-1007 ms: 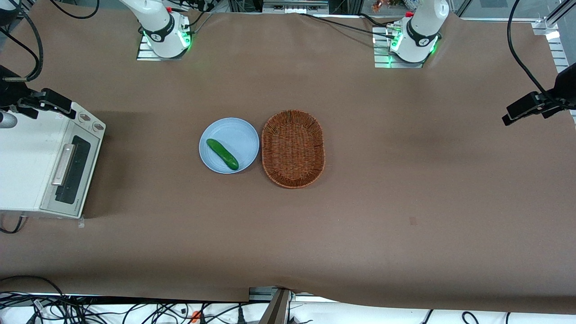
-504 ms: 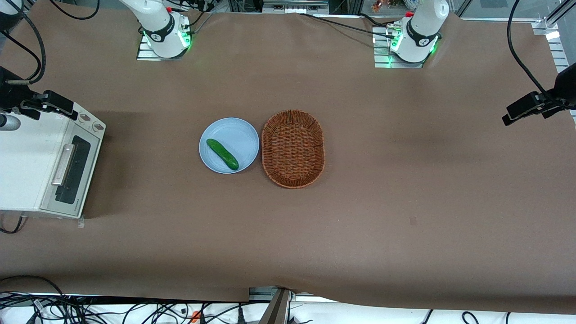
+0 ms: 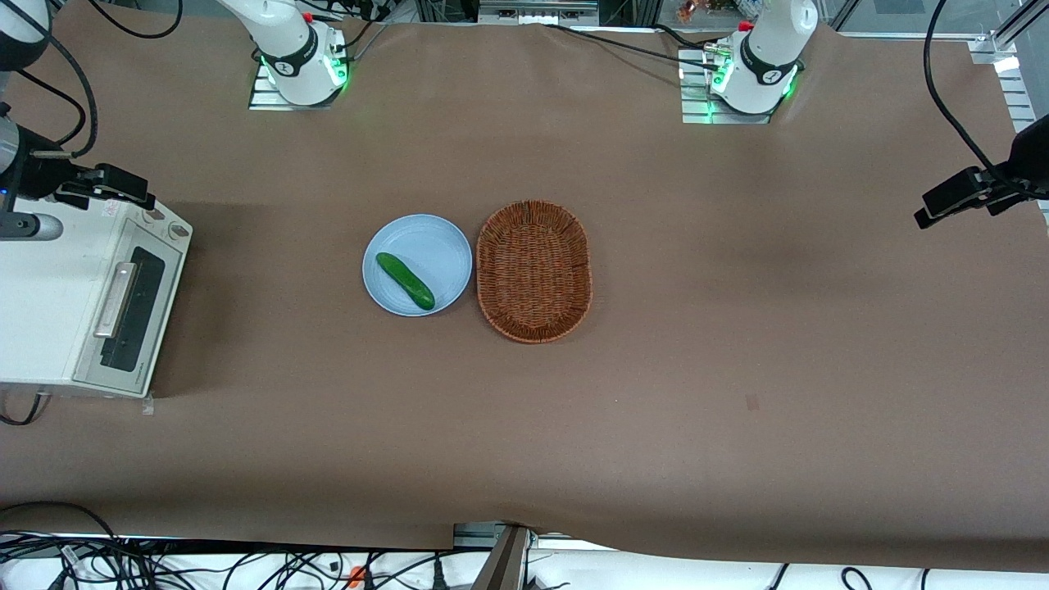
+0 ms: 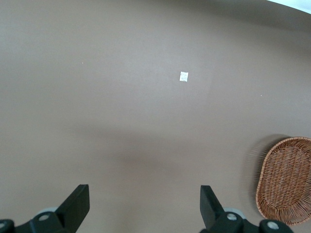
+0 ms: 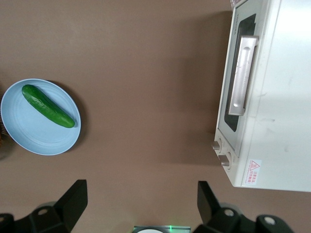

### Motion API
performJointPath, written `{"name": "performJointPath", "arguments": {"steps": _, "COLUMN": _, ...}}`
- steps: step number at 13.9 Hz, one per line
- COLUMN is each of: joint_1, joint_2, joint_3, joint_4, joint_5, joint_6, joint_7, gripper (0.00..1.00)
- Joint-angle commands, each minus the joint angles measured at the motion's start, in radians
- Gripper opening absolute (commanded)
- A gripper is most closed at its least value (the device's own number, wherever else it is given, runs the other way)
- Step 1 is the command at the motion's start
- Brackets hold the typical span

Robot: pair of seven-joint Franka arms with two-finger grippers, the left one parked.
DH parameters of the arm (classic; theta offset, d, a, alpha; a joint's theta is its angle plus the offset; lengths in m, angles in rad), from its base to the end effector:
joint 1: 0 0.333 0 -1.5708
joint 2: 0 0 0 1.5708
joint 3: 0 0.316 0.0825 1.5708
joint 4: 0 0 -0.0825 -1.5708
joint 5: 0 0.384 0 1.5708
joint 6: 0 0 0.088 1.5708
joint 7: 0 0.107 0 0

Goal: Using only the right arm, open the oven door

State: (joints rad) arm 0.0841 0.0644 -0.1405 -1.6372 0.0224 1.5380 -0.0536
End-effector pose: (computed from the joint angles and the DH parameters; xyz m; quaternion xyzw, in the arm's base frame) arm 0.5628 -0.0271 0.5552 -0.9967 0.0022 0.0809 0.0112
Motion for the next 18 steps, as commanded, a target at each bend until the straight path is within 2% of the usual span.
{"name": "performJointPath", "arguments": {"steps": 1, "joint_1": 0.0, "joint_2": 0.023, "joint_3": 0.004, "joint_4": -0.004, "joint_5": -0.012, "joint_6": -0.013, "joint_7": -0.026, "gripper": 1.0}}
{"name": "performJointPath", "arguments": {"steps": 2, "joint_1": -0.001, "joint_2": 0.038, "joint_3": 0.002, "joint_4": -0.004, "joint_5": -0.015, "joint_6": -0.013, "joint_7": -0.037, "gripper": 0.98}}
{"name": "performJointPath", "arguments": {"steps": 3, "joint_1": -0.001, "joint_2": 0.055, "joint_3": 0.002, "joint_4": -0.004, "joint_5": -0.027, "joint_6": -0.013, "joint_7": -0.043, "gripper": 0.88}}
{"name": "performJointPath", "arguments": {"steps": 5, "joint_1": -0.001, "joint_2": 0.089, "joint_3": 0.002, "joint_4": -0.004, "joint_5": -0.064, "joint_6": -0.015, "joint_7": -0.054, "gripper": 0.55}}
{"name": "performJointPath", "arguments": {"steps": 7, "joint_1": 0.012, "joint_2": 0.127, "joint_3": 0.004, "joint_4": -0.004, "joint_5": -0.114, "joint_6": -0.016, "joint_7": -0.153, "gripper": 0.21}}
{"name": "performJointPath", "arguments": {"steps": 8, "joint_1": 0.022, "joint_2": 0.144, "joint_3": 0.004, "joint_4": -0.006, "joint_5": -0.137, "joint_6": -0.016, "joint_7": -0.191, "gripper": 0.09}}
{"name": "performJointPath", "arguments": {"steps": 10, "joint_1": 0.042, "joint_2": 0.185, "joint_3": 0.004, "joint_4": -0.009, "joint_5": -0.185, "joint_6": -0.015, "joint_7": -0.207, "gripper": 0.0}}
{"name": "performJointPath", "arguments": {"steps": 11, "joint_1": 0.057, "joint_2": 0.214, "joint_3": 0.004, "joint_4": -0.007, "joint_5": -0.241, "joint_6": -0.013, "joint_7": -0.212, "gripper": 0.0}}
{"name": "performJointPath", "arguments": {"steps": 13, "joint_1": 0.1, "joint_2": 0.271, "joint_3": 0.004, "joint_4": -0.007, "joint_5": -0.408, "joint_6": 0.001, "joint_7": -0.226, "gripper": 0.0}}
{"name": "performJointPath", "arguments": {"steps": 14, "joint_1": 0.109, "joint_2": 0.293, "joint_3": 0.004, "joint_4": -0.009, "joint_5": -0.462, "joint_6": 0.019, "joint_7": -0.232, "gripper": 0.0}}
{"name": "performJointPath", "arguments": {"steps": 18, "joint_1": 0.109, "joint_2": 0.351, "joint_3": 0.004, "joint_4": -0.012, "joint_5": -0.596, "joint_6": 0.085, "joint_7": -0.319, "gripper": 0.0}}
